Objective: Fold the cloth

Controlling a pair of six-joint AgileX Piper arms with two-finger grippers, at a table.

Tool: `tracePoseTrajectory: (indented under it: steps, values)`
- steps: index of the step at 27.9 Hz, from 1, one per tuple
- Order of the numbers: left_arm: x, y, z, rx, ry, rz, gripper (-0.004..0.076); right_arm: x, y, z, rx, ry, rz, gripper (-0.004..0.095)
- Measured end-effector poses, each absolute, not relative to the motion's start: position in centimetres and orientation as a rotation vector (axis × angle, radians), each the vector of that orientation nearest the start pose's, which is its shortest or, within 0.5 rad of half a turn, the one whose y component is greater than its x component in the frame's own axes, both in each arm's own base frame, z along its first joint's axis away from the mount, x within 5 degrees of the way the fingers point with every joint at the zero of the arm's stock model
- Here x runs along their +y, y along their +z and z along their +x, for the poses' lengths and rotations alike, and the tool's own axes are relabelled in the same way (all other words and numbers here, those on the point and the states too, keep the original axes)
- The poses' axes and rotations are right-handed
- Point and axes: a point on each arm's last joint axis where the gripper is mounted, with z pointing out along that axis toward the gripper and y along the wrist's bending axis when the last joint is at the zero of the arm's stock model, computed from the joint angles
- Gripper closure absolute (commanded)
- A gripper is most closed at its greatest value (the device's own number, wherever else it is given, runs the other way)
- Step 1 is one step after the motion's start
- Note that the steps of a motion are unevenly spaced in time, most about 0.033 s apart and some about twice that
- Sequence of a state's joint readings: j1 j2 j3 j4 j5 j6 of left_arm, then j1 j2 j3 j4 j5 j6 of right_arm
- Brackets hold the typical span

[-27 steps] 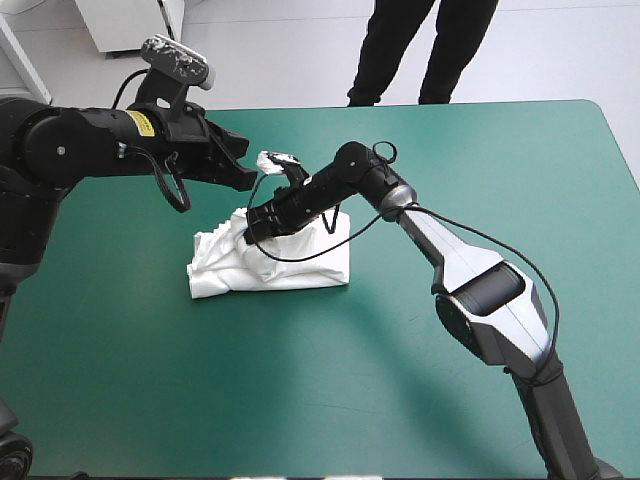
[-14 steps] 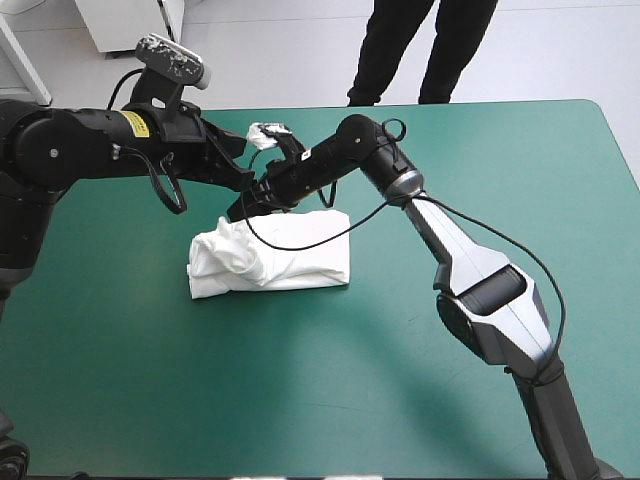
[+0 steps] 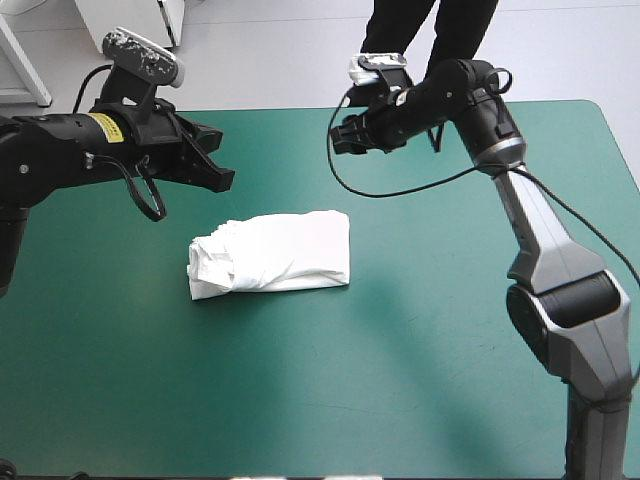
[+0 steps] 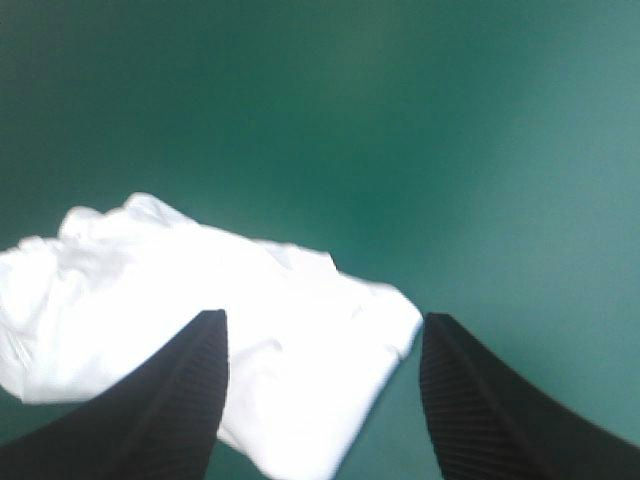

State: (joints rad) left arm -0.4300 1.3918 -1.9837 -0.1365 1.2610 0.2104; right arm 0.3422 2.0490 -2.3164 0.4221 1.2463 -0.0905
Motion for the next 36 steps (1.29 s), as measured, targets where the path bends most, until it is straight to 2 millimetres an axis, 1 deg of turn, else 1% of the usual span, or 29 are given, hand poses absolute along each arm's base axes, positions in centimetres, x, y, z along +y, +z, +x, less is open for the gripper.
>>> tracePoseTrajectory:
  steps: [2,3,6,8,9,10,13,17,25,30,36]
  values:
    - [-11.2,53.1,21.8,2.045,-0.283,0.709,0.0718,16.2,38.2,39.2,2.517,0.62,-0.505,0.0366]
    - [-11.2,52.8,21.9,2.057,-0.272,0.709,0.0705,15.1,36.8,38.0,2.592,0.589,-0.497,0.0365]
    - [-11.2,51.8,22.4,2.096,-0.242,0.716,0.0635,13.7,34.6,36.0,2.692,0.554,-0.514,0.0365]
    - [-11.3,50.9,22.7,2.128,-0.23,0.726,0.0558,13.3,33.5,35.2,2.736,0.552,-0.526,0.0365]
    - [-11.4,50.4,22.9,2.146,-0.223,0.732,0.0515,13.2,32.9,35.0,2.752,0.557,-0.544,0.0365]
    - [-11.4,49.8,23.1,2.166,-0.219,0.739,0.049,13.3,32.4,35.0,2.762,0.568,-0.557,0.0365]
    - [-11.3,49.3,23.4,2.182,-0.182,0.742,0.0454,13.8,31.5,35.4,2.762,0.632,-0.581,0.0365]
    - [-10.9,49.3,23.5,2.182,-0.12,0.734,0.0454,14.8,29.8,36.5,2.741,0.743,-0.596,0.0365]
    - [-10.7,49.4,23.4,2.179,-0.111,0.729,0.0454,16.5,24.0,39.1,2.775,0.925,-0.585,0.0365]
    - [-10.7,49.4,23.4,2.18,-0.112,0.727,0.0454,17.5,22.2,40.6,2.739,1.039,-0.549,0.0365]
    - [-10.7,49.4,23.4,2.18,-0.112,0.727,0.0454,18.4,21.5,43.1,2.7,1.082,-0.551,0.0365]
